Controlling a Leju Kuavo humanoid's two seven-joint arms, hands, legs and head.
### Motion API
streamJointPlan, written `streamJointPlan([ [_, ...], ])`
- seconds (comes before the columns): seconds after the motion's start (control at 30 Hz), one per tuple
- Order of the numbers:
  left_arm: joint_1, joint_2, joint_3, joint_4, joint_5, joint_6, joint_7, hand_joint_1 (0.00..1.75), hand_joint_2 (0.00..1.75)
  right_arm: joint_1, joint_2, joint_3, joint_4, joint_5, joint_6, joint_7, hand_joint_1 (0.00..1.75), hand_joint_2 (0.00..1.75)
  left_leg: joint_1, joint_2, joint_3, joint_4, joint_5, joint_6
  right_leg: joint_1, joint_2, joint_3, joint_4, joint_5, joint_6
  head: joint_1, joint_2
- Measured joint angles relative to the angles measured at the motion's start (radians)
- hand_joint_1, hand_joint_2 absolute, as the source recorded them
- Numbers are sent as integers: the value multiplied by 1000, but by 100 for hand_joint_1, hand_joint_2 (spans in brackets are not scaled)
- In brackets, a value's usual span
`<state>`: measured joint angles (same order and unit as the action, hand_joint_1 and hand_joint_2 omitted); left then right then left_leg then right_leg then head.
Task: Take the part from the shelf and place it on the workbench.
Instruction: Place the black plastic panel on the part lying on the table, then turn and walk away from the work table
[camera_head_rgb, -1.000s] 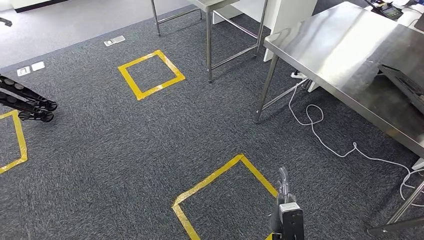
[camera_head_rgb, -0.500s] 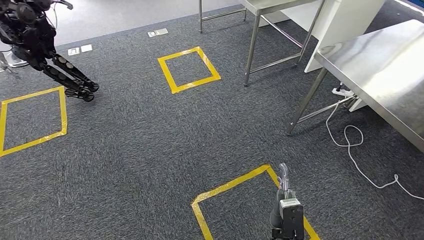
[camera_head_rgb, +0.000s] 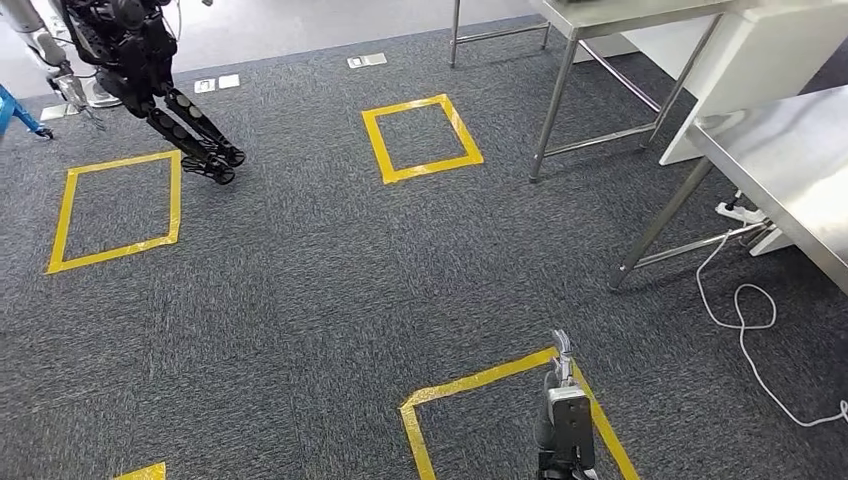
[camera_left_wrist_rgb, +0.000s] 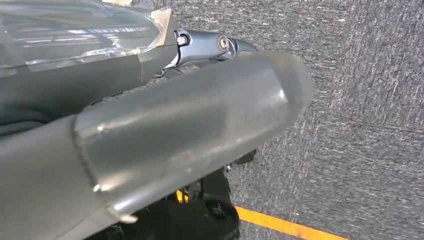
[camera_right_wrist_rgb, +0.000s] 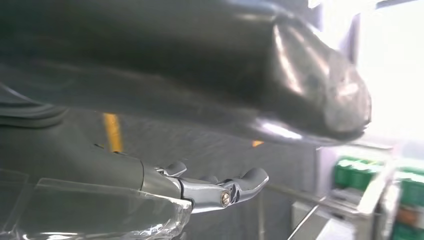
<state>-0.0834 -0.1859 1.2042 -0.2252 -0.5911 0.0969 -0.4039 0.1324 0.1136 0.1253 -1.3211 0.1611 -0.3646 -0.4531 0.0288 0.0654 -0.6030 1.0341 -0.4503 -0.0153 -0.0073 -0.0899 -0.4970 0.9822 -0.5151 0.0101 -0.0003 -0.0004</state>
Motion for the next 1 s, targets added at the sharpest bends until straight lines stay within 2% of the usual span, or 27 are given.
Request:
streamJointPlan([
  [0.03, -1, 0, 0, 0, -3, 0, 1, 0, 0, -20, -1, -8, 57, 7, -23, 6, 0, 0, -4, 3, 8, -16, 0, 6, 4, -8, 4, -1, -3, 6, 2, 0],
  [0.1, -1, -1, 1, 0, -8, 2, 3, 0, 0, -76, -4, -30, 208, 7, -55, -11, 0, 0, -11, -19, 7, -21, 3, 24, 8, -22, 10, -5, -5, 19, 5, 0],
  [0.13, 0, -1, 2, 0, -9, 3, 5, 0, 0, -105, -6, -42, 291, 6, -65, -32, 0, 0, -13, -29, 8, -26, 7, 33, 7, -14, 10, 1, -11, 24, 5, 0],
  [0.17, 0, -1, 2, 0, -10, 4, 5, 0, 0, -130, -8, -53, 365, 3, -72, -56, 0, 0, -14, -40, 10, -31, 12, 43, 4, 7, 0, 26, -24, 27, 5, 0],
  [0.23, -1, -1, 2, 0, -10, 6, 6, 0, 0, -164, -13, -73, 484, 2, -80, -82, 0, 0, -16, -64, 11, -36, 17, 58, -3, 61, -56, 139, -75, 23, 8, 0],
  [0.3, -2, 0, 2, 0, -12, 9, 9, 0, 0, -189, -17, -86, 579, 14, -93, -43, 0, 0, -19, -92, 9, -36, 18, 64, -4, 83, -130, 273, -118, 22, 9, 0],
  [0.33, -1, 0, 2, 0, -13, 10, 11, 0, 0, -203, -20, -93, 631, 29, -105, 4, 0, 0, -21, -107, 10, -36, 18, 65, -4, 86, -149, 300, -119, 27, 9, 0],
  [0.37, -1, 0, 2, 0, -15, 13, 13, 0, 0, -218, -23, -97, 686, 50, -119, 61, 0, 0, -22, -123, 10, -35, 17, 65, -4, 88, -148, 283, -101, 34, 9, 0],
  [0.4, -1, 0, 2, 1, -16, 16, 16, 0, 0, -231, -27, -101, 743, 73, -133, 123, 0, 0, -22, -138, 12, -35, 17, 65, -5, 93, -127, 228, -71, 43, 9, 0],
  [0.43, 0, 0, 2, 1, -19, 18, 18, 0, 0, -240, -30, -102, 798, 95, -143, 181, 0, 0, -23, -152, 13, -34, 17, 64, -6, 107, -95, 153, -37, 49, 9, 0],
  [0.47, 0, 0, 2, 1, -22, 21, 22, 0, 0, -244, -34, -102, 844, 111, -148, 232, 0, 0, -25, -165, 13, -31, 16, 62, -7, 125, -68, 86, -9, 50, 10, 0],
  [0.5, 0, 0, 2, 2, -24, 23, 26, 0, 0, -244, -37, -102, 885, 119, -145, 278, 0, 0, -26, -176, 13, -30, 15, 58, -8, 138, -50, 39, 9, 44, 10, 0],
  [0.53, 0, 0, 3, 2, -26, 25, 30, 0, 0, -241, -38, -102, 919, 117, -137, 317, 0, 0, -27, -185, 11, -29, 14, 54, -7, 146, -41, 18, 17, 36, 10, 0],
  [0.6, 4, 0, 3, 2, -25, 27, 35, 0, 0, -228, -39, -110, 973, 86, -101, 379, 0, 0, -25, -199, 8, -30, 14, 43, -5, 132, -34, 13, 21, 15, 9, 0],
  [0.63, 6, 1, 4, 3, -23, 27, 36, 0, 0, -220, -39, -118, 994, 62, -82, 404, 0, 0, -23, -190, 5, -25, 10, 38, -6, 124, -29, 10, 24, 8, 9, 0],
  [0.7, 7, 1, 7, 3, -18, 29, 37, 0, 0, -206, -34, -142, 1029, 27, -62, 457, 0, 0, -19, -135, -21, 30, -28, 29, -11, 104, -23, 3, 28, -10, 6, 0],
  [0.73, 6, 1, 9, 3, -16, 32, 39, 0, 0, -199, -32, -151, 1044, 24, -63, 487, 0, 0, -18, -102, -47, 88, -62, 24, -9, 93, -21, 1, 28, -16, 5, 0],
  [0.77, 5, 1, 10, 3, -15, 37, 43, 0, 0, -192, -31, -156, 1058, 28, -66, 519, 0, 0, -15, -80, -81, 156, -97, 18, -8, 81, -21, 1, 26, -22, 3, 0],
  [0.8, 5, 0, 12, 4, -16, 42, 50, 0, 0, -186, -30, -158, 1070, 36, -69, 549, 0, 0, -12, -72, -112, 219, -123, 12, -6, 68, -21, 1, 25, -24, 3, 0],
  [0.83, 5, 0, 14, 4, -18, 47, 57, 0, 0, -182, -29, -158, 1080, 46, -71, 575, 0, 0, -10, -69, -131, 258, -134, 8, -5, 56, -21, 1, 24, -25, 3, 0],
  [0.87, 6, 1, 15, 4, -22, 51, 65, 0, 0, -180, -27, -158, 1088, 58, -74, 596, 0, 0, -8, -67, -131, 258, -124, 6, -4, 45, -21, 1, 22, -25, 3, 0],
  [0.9, 6, 1, 17, 4, -26, 52, 71, 0, 0, -179, -23, -158, 1094, 68, -75, 611, 0, 0, -6, -63, -110, 220, -99, 4, -4, 36, -19, 1, 21, -24, 3, 0],
  [0.93, 6, 1, 17, 4, -31, 52, 76, 0, 0, -179, -19, -158, 1098, 77, -78, 619, 0, 0, -6, -51, -71, 152, -66, 5, -4, 27, -17, 1, 18, -22, 3, 0],
  [0.97, 5, 2, 17, 4, -36, 50, 79, 0, 0, -178, -16, -158, 1102, 84, -81, 625, 0, 0, -7, -27, -30, 80, -41, 7, -1, 20, -13, 2, 15, -18, 2, 0],
  [1.0, 3, 2, 17, 4, -41, 48, 81, 0, 0, -178, -13, -158, 1104, 88, -84, 626, 0, 0, -9, -9, 3, 25, -25, 11, 2, 12, -11, 2, 11, -12, 3, 0],
])
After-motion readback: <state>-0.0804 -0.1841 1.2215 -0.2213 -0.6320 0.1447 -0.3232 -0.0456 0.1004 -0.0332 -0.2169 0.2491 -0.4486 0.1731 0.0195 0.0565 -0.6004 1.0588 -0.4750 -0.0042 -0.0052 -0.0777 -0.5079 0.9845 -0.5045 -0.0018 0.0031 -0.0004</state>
